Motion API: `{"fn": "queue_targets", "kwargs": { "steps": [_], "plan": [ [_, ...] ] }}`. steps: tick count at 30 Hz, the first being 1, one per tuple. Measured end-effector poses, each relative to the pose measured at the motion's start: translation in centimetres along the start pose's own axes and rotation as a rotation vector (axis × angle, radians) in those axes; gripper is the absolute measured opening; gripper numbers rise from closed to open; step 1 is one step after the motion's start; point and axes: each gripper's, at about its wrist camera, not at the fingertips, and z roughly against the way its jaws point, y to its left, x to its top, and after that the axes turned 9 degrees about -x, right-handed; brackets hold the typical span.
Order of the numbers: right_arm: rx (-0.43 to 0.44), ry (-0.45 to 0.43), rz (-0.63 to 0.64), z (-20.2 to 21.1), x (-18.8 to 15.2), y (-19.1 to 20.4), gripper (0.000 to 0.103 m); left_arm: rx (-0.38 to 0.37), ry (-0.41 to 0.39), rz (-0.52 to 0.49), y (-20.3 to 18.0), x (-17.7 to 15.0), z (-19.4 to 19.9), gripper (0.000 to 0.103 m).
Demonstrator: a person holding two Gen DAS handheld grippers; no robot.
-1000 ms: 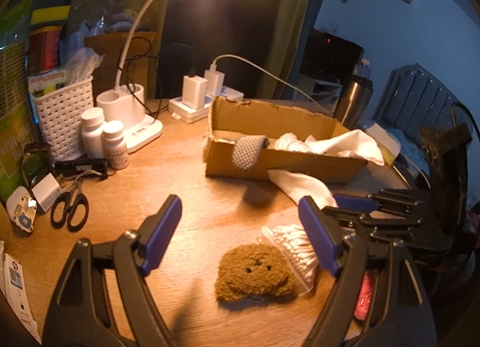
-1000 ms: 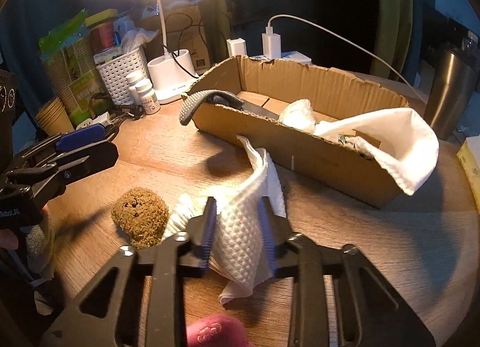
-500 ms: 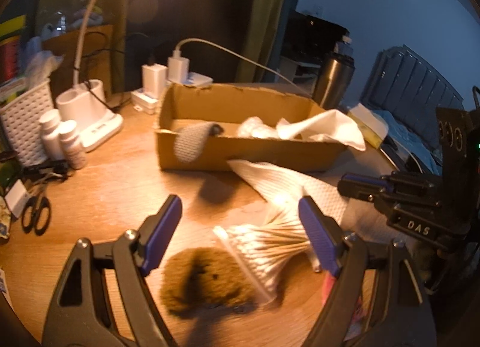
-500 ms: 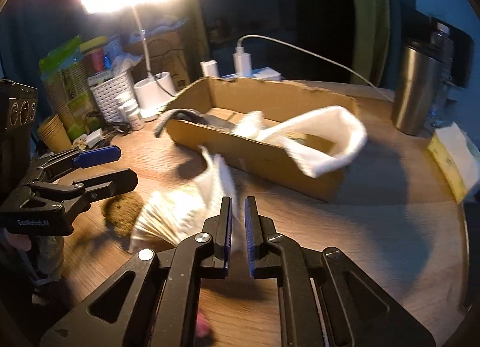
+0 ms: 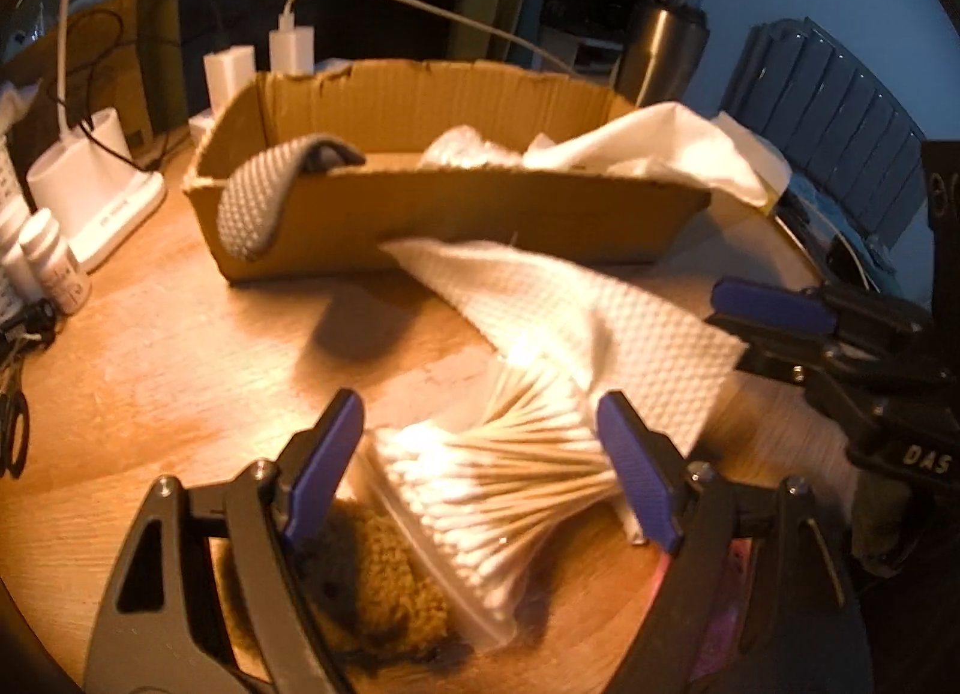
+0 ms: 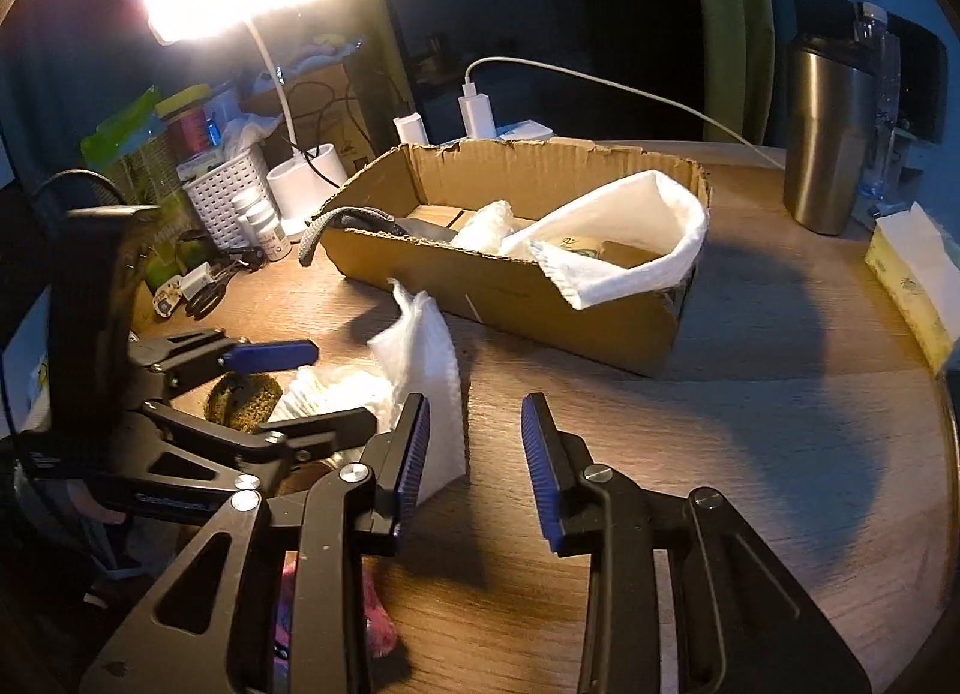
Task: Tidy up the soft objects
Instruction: 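Grasp the cotton swab bag with the left tool while the right tool lifts the paper towel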
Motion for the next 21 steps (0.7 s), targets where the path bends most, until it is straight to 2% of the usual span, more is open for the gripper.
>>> {"fn": "queue_targets", "kwargs": {
  "steps": [8, 13, 16, 18, 21],
  "plan": [
    [0.018, -0.010, -0.026, -0.1, 0.4, -0.5, 0.035, -0.019, 0.043, 0.022, 0.5, 0.0, -1.6, 0.086],
    [0.043, -0.001, -0.014, -0.6, 0.7, 0.4, 0.043, -0.042, 0.056, 0.030, 0.7, -0.1, -1.8, 0.087],
    [0.059, 0.011, 0.004, -1.4, 0.9, 1.3, 0.043, -0.055, 0.047, 0.028, 0.9, -0.2, -1.5, 0.084],
    [0.078, 0.017, 0.018, -1.8, 1.1, 2.0, 0.043, -0.059, 0.039, 0.023, 0.8, -0.3, -1.5, 0.077],
    [0.101, 0.013, 0.026, -2.1, 1.4, 2.6, 0.043, -0.081, 0.036, 0.013, 0.9, -0.6, -1.1, 0.073]
  ]
}}
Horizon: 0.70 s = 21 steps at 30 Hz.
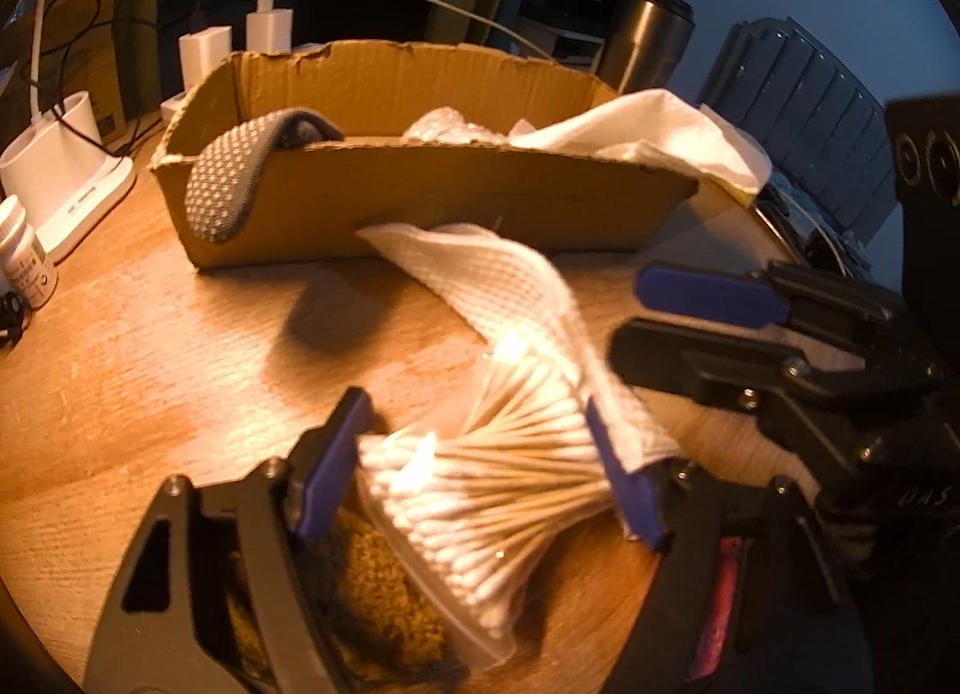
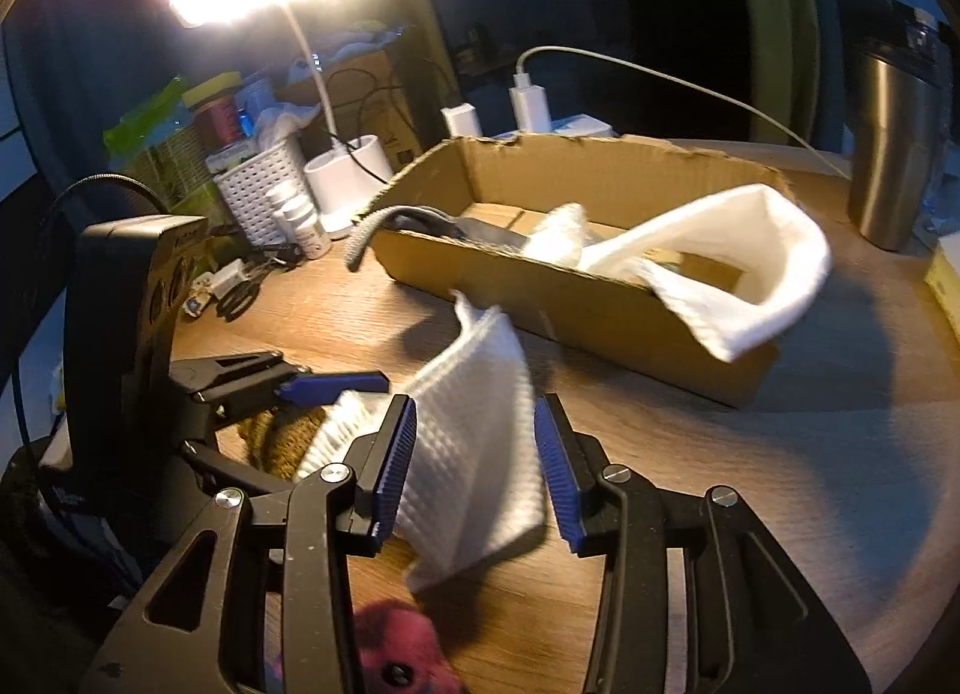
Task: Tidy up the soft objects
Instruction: 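Grasp the cotton swab bag with the left tool while the right tool lifts the paper towel, then carry the swab bag and paper towel with both tools over the cardboard box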
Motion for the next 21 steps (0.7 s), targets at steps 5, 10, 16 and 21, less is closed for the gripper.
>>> {"fn": "queue_targets", "kwargs": {
  "steps": [5, 10, 16, 21],
  "plan": [
    [0.007, 0.043, -0.018, -2.0, 0.5, -0.1, 0.043, -0.011, 0.002, -0.023, -0.2, -0.2, 0.3, 0.070],
    [0.019, 0.095, -0.041, -3.9, 0.5, -0.4, 0.043, -0.009, -0.009, -0.016, 0.2, -0.4, 1.1, 0.070],
    [-0.045, 0.109, 0.013, -4.5, -0.2, 0.7, 0.043, 0.013, -0.036, 0.040, 2.3, -0.7, 3.1, 0.070],
    [-0.107, 0.102, 0.068, -4.6, -0.5, 1.5, 0.014, 0.028, -0.075, 0.064, 3.3, -0.3, 4.5, 0.070]
  ]
}}
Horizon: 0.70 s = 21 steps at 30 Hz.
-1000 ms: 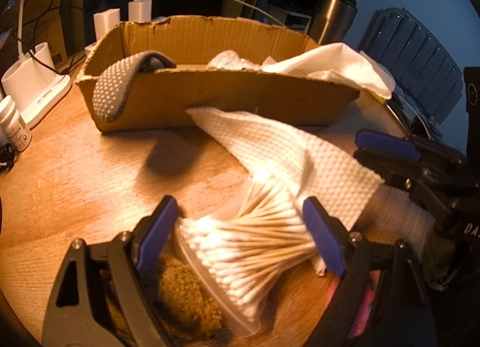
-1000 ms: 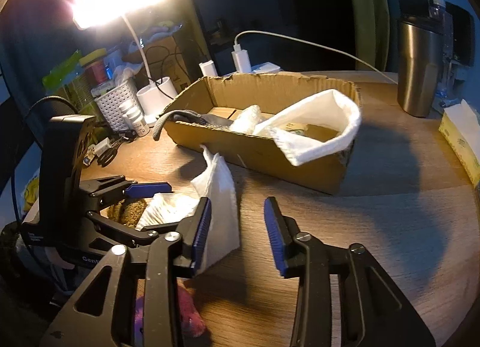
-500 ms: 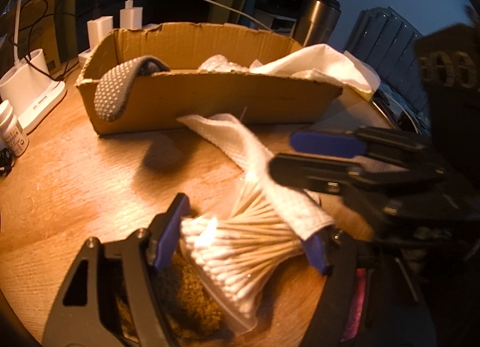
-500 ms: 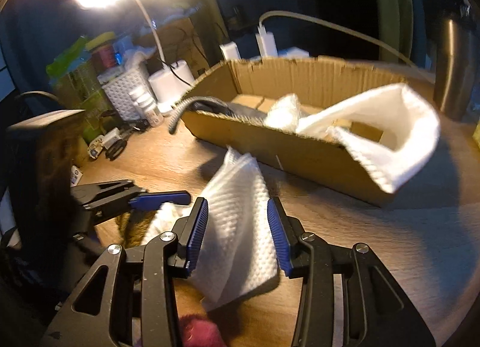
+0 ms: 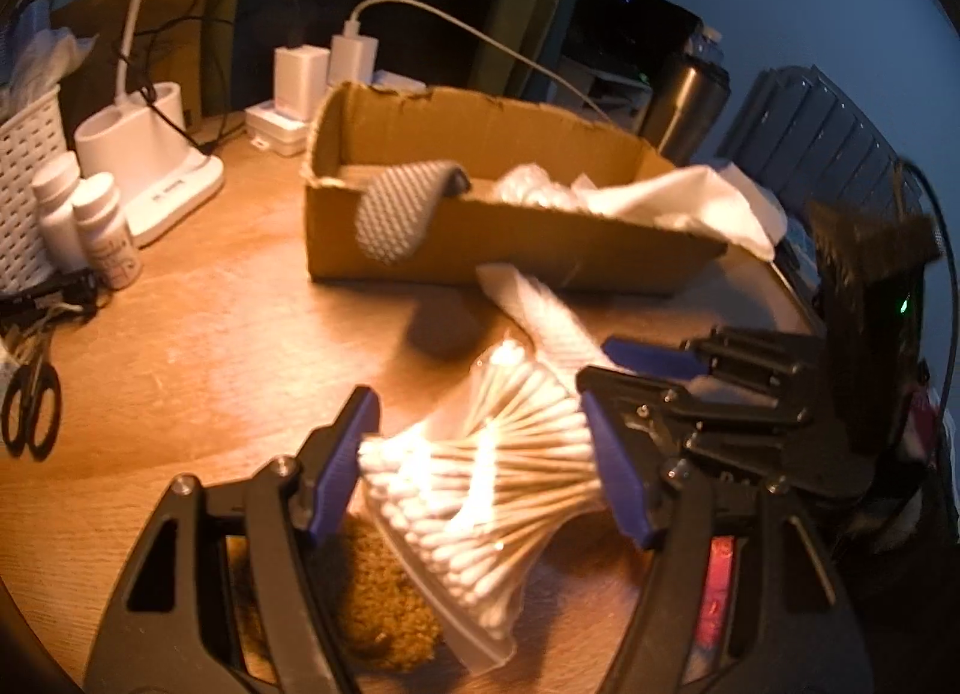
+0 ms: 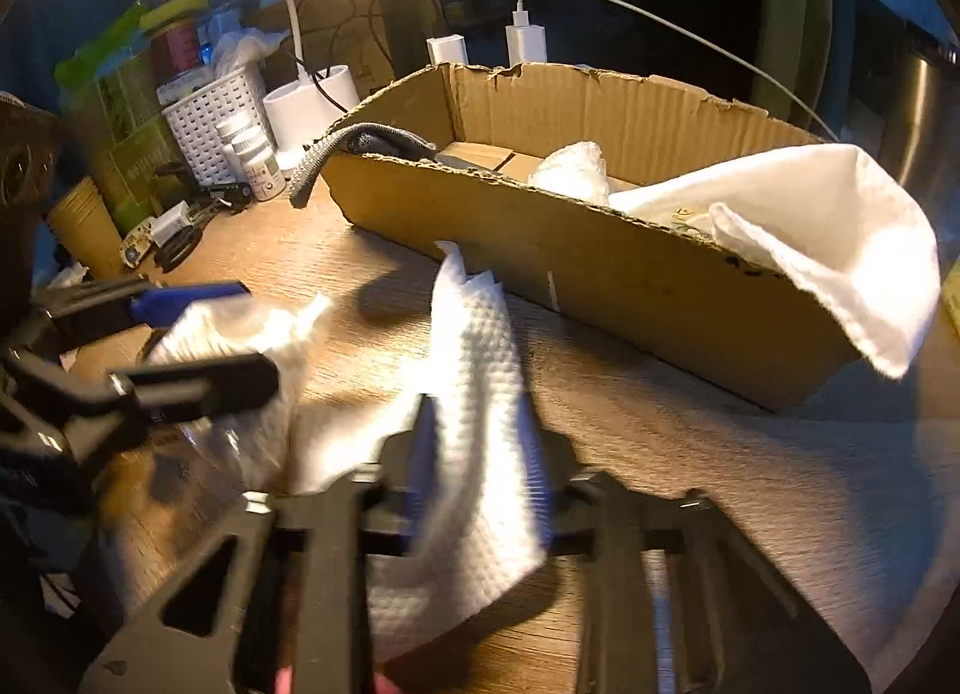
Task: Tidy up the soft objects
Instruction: 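Carry the swab bag and paper towel with both tools over the cardboard box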
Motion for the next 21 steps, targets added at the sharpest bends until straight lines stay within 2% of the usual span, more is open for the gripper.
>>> {"fn": "queue_targets", "kwargs": {
  "steps": [4, 7, 21],
  "plan": [
    [0.001, -0.011, 0.018, 0.4, -0.1, 0.1, 0.012, -0.006, -0.038, 0.006, 0.2, 0.4, 1.3, 0.070],
    [-0.029, -0.054, 0.038, 1.7, 0.0, 0.5, 0.012, -0.006, -0.069, -0.001, -0.2, 0.9, 2.0, 0.070],
    [-0.019, -0.201, 0.041, 7.8, 0.9, 0.3, 0.012, 0.001, -0.181, -0.022, -1.6, 2.3, 4.6, 0.070]
  ]
}}
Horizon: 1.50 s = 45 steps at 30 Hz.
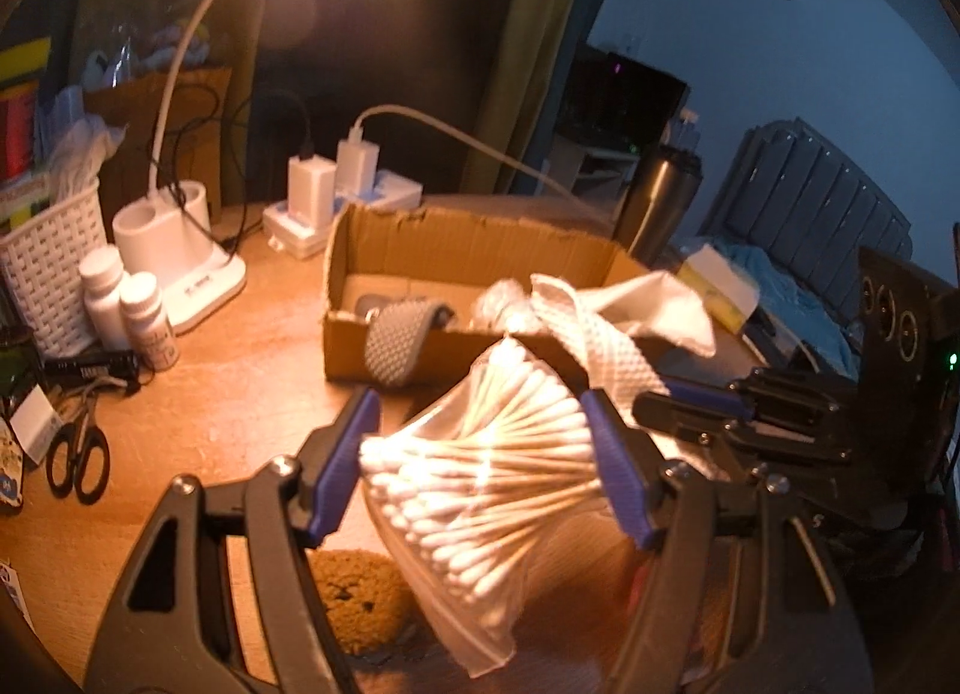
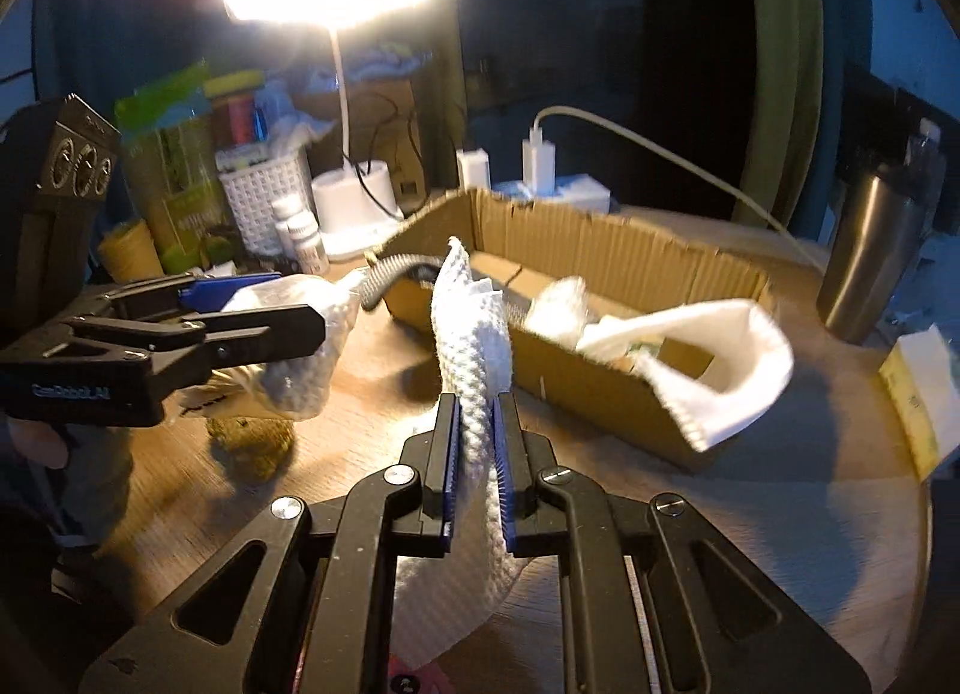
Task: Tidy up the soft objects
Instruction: 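Carry the swab bag and paper towel with both tools over the cardboard box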
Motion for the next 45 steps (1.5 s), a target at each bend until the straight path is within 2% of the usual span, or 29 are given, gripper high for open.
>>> {"fn": "queue_targets", "kwargs": {
  "steps": [5, 19, 31, 45],
  "plan": [
    [-0.007, -0.043, -0.010, 1.4, 0.8, -0.6, 0.012, -0.010, -0.050, -0.028, -0.9, 0.9, 0.9, 0.070],
    [-0.046, -0.100, -0.018, 2.9, 2.3, -3.1, 0.012, 0.010, -0.124, -0.038, -1.9, 3.0, 1.8, 0.070],
    [-0.070, -0.133, -0.039, 3.1, 3.1, -5.1, 0.012, 0.015, -0.143, -0.080, -3.0, 4.5, 0.7, 0.070],
    [-0.107, -0.157, -0.099, 1.5, 4.0, -8.6, 0.012, 0.071, -0.134, -0.125, -3.1, 5.8, -2.5, 0.070]
  ]
}}
